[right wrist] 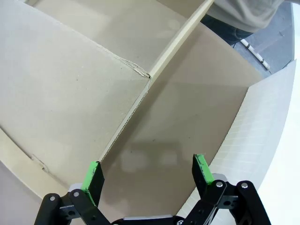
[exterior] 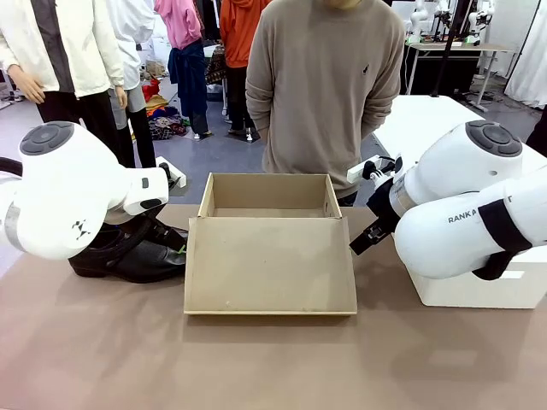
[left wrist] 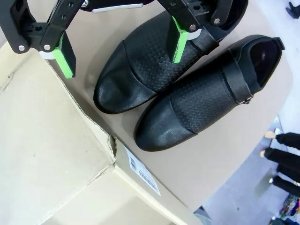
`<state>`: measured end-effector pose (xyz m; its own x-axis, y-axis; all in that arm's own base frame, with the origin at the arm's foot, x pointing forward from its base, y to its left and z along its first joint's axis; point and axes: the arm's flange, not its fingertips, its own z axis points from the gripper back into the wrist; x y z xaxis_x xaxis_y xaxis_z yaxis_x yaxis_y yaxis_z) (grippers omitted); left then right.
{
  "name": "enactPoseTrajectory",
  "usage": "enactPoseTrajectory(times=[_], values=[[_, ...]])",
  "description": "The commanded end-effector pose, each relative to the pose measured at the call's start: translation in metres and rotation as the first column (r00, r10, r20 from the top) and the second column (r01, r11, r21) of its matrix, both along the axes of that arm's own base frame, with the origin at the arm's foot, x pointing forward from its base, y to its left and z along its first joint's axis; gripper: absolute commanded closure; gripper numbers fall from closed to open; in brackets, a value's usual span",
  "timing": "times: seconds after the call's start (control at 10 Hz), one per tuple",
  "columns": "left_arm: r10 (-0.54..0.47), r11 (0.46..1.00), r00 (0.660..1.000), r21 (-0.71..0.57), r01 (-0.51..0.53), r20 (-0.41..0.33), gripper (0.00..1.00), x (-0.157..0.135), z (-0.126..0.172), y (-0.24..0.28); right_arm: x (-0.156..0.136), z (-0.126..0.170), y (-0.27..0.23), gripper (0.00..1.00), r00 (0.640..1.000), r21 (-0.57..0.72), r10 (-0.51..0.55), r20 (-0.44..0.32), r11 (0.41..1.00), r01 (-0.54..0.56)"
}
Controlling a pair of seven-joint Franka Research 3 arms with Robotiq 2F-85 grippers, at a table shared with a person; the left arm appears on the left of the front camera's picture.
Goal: Pack the shoes into the box.
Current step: Place one shoe of the Shoes into the Shoes Box.
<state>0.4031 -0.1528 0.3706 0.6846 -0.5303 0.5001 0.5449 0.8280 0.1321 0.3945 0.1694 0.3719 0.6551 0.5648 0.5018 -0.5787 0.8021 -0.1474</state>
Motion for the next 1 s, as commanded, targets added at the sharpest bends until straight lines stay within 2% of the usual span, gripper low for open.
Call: enactPoseTrajectory(times=[0.0, 0.3, 0.6, 0.8, 0.9], values=[[0.002, 1.0, 1.0, -0.001, -0.002, 0.0, 0.0, 0.0, 0.0, 0.001, 0.0, 0.0, 0.0, 0.0, 1.0, 0.001, -0.001, 0.0, 1.0, 0.001], [0.0, 1.0, 1.0, 0.0, 0.0, 0.0, 0.0, 0.0, 0.0, 0.0, 0.0, 0.0, 0.0, 0.0, 1.0, 0.0, 0.0, 0.0, 1.0, 0.0], [0.0, 1.0, 0.998, 0.015, -0.001, 0.056, 0.0, -0.006, 0.045, 0.001, 0.001, 0.037, -0.008, 0.0, 1.0, 0.012, -0.002, 0.001, 1.0, 0.002], [-0.021, 0.999, 0.996, 0.025, 0.019, 0.088, 0.0, -0.012, 0.08, 0.001, -0.003, 0.064, -0.015, 0.0, 0.999, 0.041, 0.043, -0.001, 0.998, -0.043], [-0.069, 0.998, 0.993, 0.005, 0.069, 0.1, 0.0, -0.015, 0.096, 0.005, -0.009, 0.079, -0.021, 0.0, 0.995, 0.08, 0.101, 0.008, 0.992, -0.101]])
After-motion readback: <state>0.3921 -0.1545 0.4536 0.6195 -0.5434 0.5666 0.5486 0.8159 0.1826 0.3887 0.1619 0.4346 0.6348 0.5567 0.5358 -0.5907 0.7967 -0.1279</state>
